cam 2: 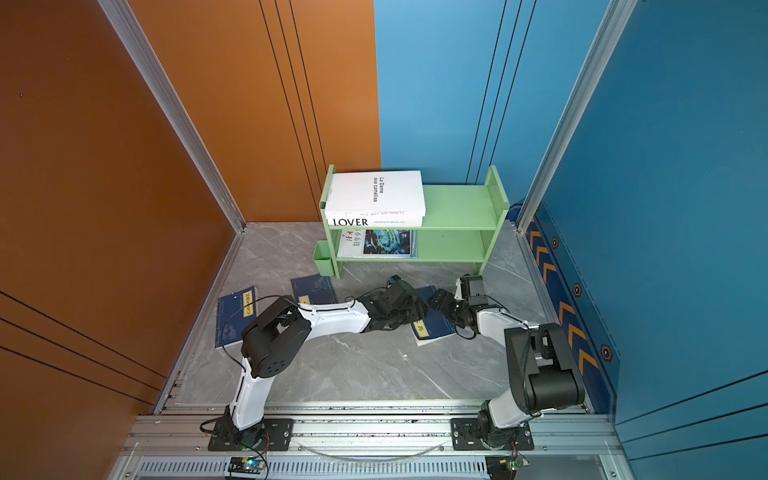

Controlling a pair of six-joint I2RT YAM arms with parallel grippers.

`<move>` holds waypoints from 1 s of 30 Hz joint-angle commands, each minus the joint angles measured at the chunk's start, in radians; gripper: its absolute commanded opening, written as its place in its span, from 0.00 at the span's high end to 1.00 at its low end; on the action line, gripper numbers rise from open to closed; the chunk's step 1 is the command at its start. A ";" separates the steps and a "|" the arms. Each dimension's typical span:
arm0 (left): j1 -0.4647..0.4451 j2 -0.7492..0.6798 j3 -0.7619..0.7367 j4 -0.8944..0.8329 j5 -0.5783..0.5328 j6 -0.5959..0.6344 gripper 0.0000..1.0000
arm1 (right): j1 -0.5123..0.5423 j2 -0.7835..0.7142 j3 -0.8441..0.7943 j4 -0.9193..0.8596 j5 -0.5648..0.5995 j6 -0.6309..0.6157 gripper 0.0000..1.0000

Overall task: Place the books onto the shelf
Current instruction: 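Grasp the blue paperback's edges with both grippers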

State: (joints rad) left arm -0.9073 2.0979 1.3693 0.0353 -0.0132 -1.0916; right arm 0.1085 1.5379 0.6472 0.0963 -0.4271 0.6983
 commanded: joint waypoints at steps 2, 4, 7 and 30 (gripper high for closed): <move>0.024 0.051 -0.062 0.044 0.071 -0.048 0.19 | 0.020 0.016 -0.031 0.082 -0.231 0.133 0.15; 0.034 0.044 -0.080 0.065 0.077 -0.054 0.19 | 0.020 -0.005 -0.032 0.100 -0.264 0.149 0.17; 0.050 0.040 -0.103 0.110 0.103 -0.064 0.19 | 0.021 -0.023 -0.038 0.125 -0.305 0.170 0.19; 0.100 0.041 -0.213 0.296 0.190 -0.142 0.19 | 0.036 -0.041 -0.135 0.525 -0.315 0.443 0.34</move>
State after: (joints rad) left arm -0.7979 2.0953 1.1934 0.4274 0.1238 -1.2110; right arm 0.1440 1.5318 0.4858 0.6296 -0.7334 1.1431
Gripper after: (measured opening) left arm 0.810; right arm 0.676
